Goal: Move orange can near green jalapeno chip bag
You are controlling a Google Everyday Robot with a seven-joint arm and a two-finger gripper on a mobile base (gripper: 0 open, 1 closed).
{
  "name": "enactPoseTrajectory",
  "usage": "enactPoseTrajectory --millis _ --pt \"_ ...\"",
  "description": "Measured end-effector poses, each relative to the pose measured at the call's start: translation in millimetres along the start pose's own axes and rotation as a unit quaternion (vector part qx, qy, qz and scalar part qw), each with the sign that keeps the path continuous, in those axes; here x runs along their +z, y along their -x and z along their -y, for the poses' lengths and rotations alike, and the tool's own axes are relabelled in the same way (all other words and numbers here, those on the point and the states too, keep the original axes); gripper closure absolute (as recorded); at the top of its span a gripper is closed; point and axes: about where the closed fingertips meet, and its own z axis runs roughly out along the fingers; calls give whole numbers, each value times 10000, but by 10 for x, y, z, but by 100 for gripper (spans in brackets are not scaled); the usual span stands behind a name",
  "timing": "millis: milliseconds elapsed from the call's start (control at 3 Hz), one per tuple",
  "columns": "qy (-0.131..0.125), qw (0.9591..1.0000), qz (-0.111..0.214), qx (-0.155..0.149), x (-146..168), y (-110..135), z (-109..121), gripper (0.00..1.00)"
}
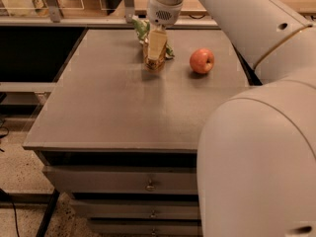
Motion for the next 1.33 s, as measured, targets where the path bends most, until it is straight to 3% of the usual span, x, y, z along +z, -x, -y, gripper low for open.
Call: enactPoseTrajectory --millis 667,1000,1333 --pt "-9 10000 -84 49 58 24 97 13" --pt "19 9998 -190 95 126 -29 134 0" --pt "83 9996 -257 101 166 -86 137 0"
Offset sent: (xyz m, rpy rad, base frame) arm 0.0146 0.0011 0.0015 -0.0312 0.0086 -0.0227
